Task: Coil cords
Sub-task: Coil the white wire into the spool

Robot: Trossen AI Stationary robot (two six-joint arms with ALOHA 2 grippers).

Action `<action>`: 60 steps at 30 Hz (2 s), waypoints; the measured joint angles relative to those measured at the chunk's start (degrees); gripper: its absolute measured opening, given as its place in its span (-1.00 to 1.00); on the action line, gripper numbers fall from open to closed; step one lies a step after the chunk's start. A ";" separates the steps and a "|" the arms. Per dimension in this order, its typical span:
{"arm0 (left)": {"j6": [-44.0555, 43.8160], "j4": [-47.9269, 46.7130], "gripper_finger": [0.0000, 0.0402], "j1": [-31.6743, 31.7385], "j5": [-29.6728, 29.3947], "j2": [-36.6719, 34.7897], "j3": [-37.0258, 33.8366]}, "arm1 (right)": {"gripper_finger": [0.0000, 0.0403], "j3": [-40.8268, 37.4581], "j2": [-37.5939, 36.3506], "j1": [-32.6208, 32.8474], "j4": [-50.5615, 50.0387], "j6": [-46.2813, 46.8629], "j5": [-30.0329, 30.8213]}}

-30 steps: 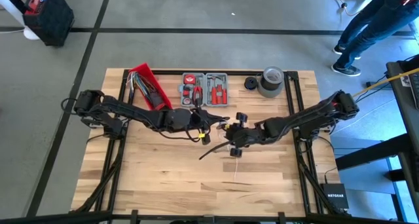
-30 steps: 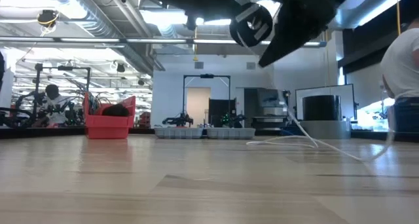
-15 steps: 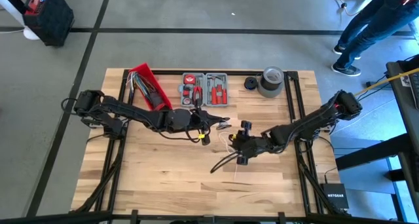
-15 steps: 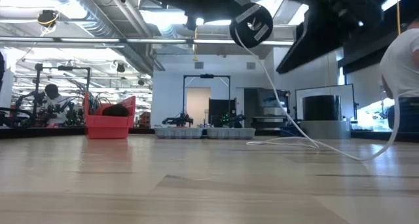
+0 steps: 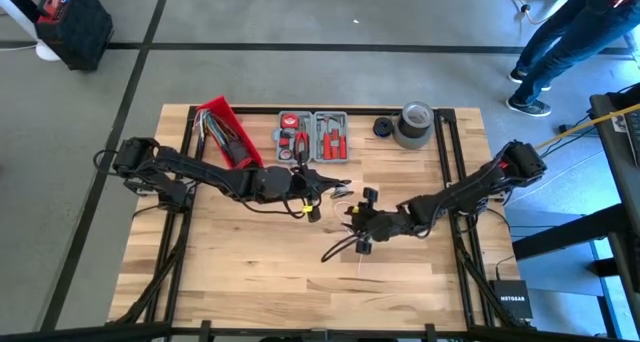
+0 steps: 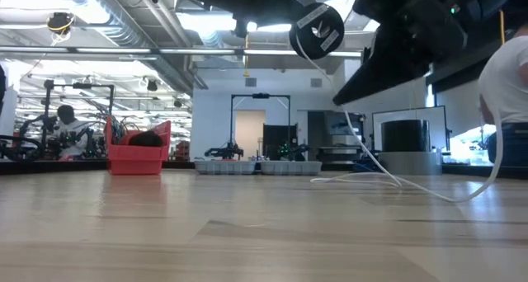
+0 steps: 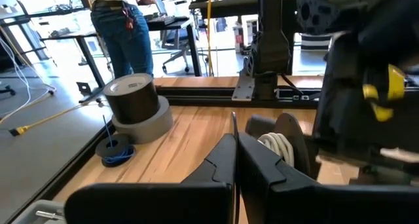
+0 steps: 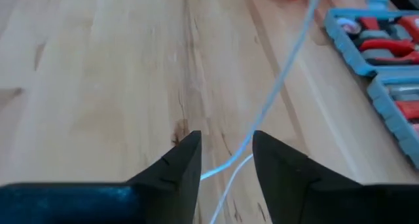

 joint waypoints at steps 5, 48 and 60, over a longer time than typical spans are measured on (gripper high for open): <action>-0.01 -0.16 -1.00 -0.04 0.00 0.00 0.00 | -0.66 -0.02 2.31 0.00 -1.22 -1.36 3.50; 0.81 -5.21 -1.00 2.49 9.63 0.00 0.04 | -0.95 0.17 -13.90 -0.46 13.09 -3.83 1.79; 0.16 -5.82 -1.00 2.71 8.60 0.00 -0.02 | -0.95 5.29 -2.93 -6.44 16.35 -8.42 -0.39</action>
